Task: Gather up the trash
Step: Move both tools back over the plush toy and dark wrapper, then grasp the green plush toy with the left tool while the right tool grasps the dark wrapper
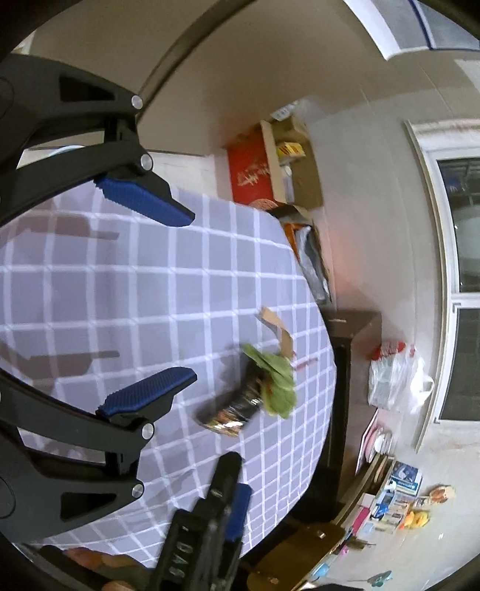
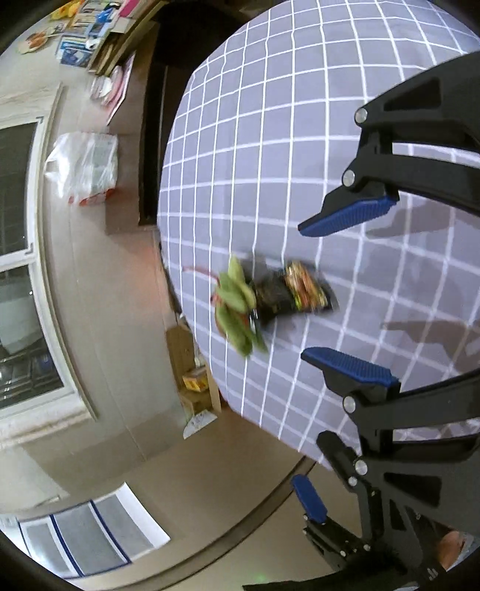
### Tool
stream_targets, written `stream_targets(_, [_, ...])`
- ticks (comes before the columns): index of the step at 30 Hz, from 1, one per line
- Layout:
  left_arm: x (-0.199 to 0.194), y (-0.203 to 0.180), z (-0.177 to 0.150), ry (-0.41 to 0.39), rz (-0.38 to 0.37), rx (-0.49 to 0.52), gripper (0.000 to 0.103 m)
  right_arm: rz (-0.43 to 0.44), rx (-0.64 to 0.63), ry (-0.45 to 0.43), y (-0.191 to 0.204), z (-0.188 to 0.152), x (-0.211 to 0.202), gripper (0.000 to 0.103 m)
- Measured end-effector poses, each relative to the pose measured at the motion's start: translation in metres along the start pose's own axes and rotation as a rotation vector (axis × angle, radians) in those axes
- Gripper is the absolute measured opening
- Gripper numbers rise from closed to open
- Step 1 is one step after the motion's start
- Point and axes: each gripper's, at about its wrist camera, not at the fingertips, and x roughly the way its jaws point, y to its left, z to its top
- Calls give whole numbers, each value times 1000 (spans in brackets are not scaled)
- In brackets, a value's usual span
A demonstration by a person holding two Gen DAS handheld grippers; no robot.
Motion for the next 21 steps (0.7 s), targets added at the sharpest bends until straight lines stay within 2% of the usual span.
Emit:
stream_targets(5, [20,-7,15,11,33,7,78,11,-34,66,-5,10,34,64])
stream_targets(12, [33,0,22,30,61,-25,78,30,-121,136,10,23,77,63])
stream_targets(13, [34,-2,23,31,57,-22,78,27,-136,149,9,22,81,51])
stream_targets(14, [36,-6,24,34,50,-13,78,4,-161,141,9,20,80,35])
stream_targets(15, [37,-11,26,35,47,-5,78,-6,-180,132,9,18,78,34])
stream_targets(17, [40,-22,29,32,32,17,78,15,-176,147,1,17,71,25])
stream_targets(21, [47,-45,37,25,-28,46,78,-5,-170,145,-24,13,49,21])
